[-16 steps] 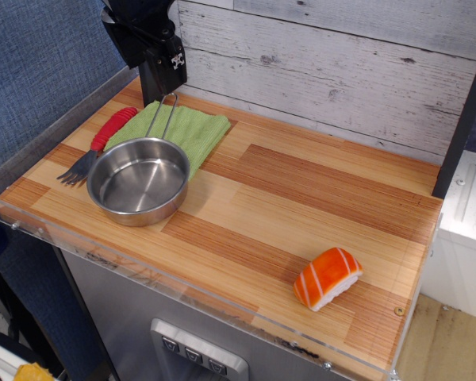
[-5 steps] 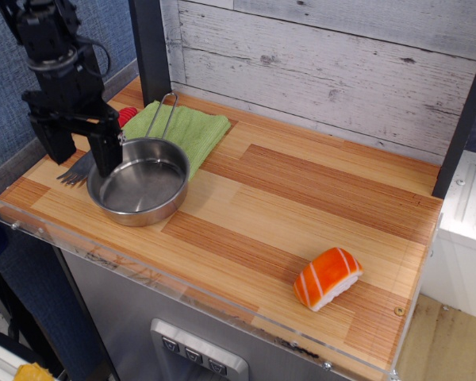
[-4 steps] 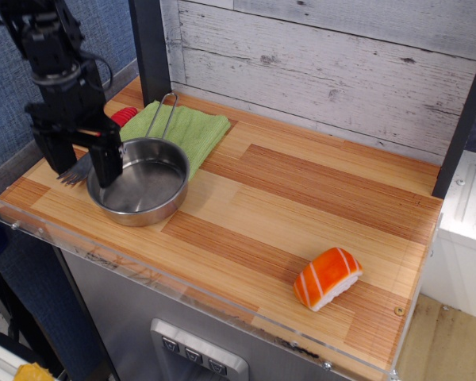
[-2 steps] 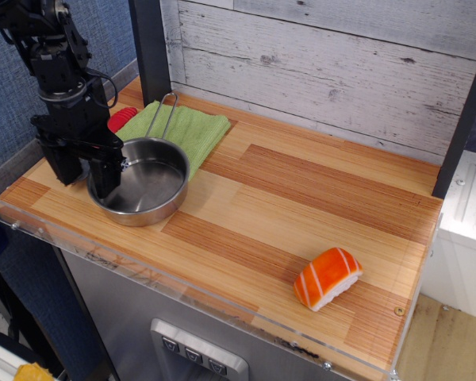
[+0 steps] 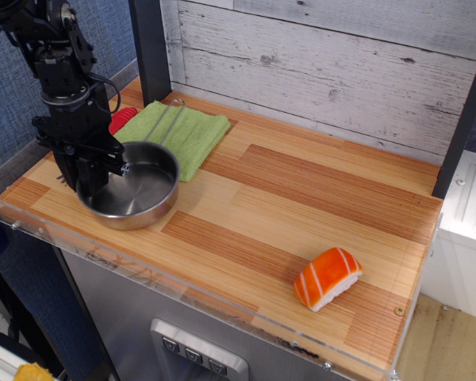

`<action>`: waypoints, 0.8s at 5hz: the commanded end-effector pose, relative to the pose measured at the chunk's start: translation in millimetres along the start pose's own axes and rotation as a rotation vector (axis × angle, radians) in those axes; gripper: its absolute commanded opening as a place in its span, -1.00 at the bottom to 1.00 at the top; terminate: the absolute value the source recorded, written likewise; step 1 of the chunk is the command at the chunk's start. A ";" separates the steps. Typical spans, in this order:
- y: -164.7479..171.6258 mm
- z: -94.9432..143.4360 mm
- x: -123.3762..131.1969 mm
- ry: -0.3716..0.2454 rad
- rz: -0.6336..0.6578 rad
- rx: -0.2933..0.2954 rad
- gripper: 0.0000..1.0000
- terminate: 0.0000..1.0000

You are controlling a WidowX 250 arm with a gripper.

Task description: Move the pot to the left of the orange and white object.

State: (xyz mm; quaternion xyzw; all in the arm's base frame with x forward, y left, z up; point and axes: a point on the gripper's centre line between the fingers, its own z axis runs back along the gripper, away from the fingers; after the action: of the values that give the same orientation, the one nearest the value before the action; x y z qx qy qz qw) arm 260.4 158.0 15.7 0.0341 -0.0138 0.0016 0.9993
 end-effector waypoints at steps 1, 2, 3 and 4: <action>3.7 19.4 4.0 -0.067 -0.020 0.026 -1.00 -1.00; 10.1 26.9 4.4 -0.080 -0.060 0.020 -1.00 -1.00; 14.8 40.7 8.7 -0.113 -0.101 0.008 -1.00 -1.00; 10.5 63.1 17.0 -0.163 -0.157 0.019 -1.00 -1.00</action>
State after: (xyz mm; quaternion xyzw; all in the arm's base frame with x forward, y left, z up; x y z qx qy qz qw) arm 270.3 161.6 59.8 0.0223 -0.0659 -0.0754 0.9947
